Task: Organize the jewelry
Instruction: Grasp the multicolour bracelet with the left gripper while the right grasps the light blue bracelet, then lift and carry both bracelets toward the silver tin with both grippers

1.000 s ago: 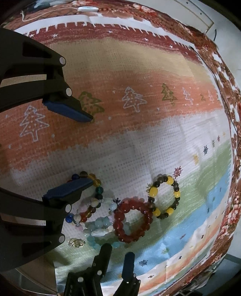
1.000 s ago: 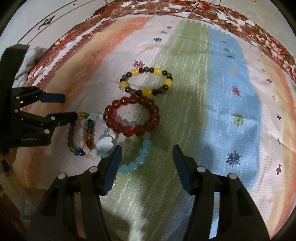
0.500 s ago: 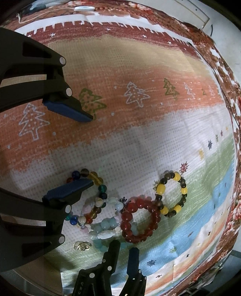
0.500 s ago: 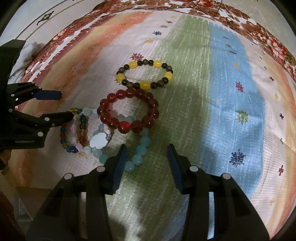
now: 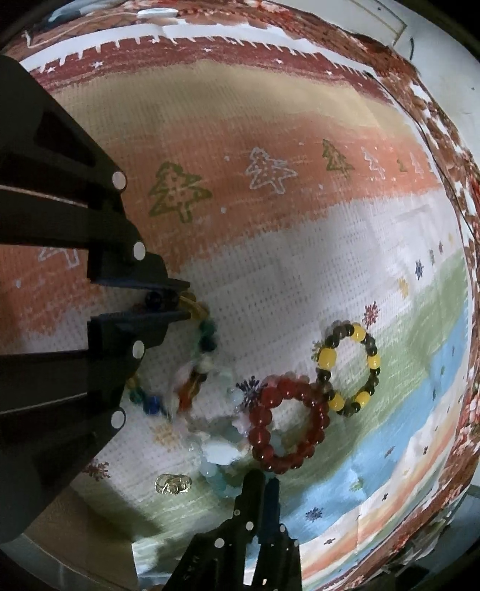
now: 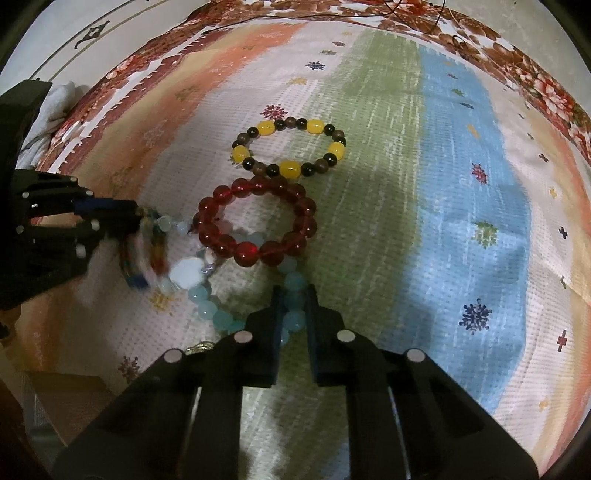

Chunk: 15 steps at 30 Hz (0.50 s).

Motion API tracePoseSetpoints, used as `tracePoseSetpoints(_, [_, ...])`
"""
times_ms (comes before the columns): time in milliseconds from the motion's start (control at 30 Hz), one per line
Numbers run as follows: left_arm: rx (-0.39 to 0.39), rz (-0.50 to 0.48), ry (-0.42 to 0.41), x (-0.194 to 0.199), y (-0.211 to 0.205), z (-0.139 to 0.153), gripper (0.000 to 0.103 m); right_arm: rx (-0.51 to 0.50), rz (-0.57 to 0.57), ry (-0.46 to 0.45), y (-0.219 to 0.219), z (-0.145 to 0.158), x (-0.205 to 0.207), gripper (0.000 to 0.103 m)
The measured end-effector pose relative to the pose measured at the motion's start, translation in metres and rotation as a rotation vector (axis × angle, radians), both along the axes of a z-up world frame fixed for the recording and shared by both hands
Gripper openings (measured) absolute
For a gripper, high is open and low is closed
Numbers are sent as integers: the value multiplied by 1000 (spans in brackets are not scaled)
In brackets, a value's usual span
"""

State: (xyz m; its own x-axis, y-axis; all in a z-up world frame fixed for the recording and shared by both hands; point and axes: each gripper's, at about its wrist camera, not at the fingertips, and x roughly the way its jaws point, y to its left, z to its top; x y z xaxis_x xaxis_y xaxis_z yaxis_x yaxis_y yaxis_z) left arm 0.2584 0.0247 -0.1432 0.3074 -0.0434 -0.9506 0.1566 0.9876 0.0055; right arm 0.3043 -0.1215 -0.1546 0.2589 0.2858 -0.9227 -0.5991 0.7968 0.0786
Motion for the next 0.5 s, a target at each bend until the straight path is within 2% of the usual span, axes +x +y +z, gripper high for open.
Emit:
tracePoseSetpoints(200, [-11,23,-11,0,5,7,9,11,0,1,0,5,-2,13])
tracePoseSetpoints(333, [-26,39,-45,-2,10,24,9,27,2,-10,0,15,-5,13])
tracePoseSetpoints(500, [-7,76,-98,-5,21,40,9,54,-3,-24,0,27,-9,13])
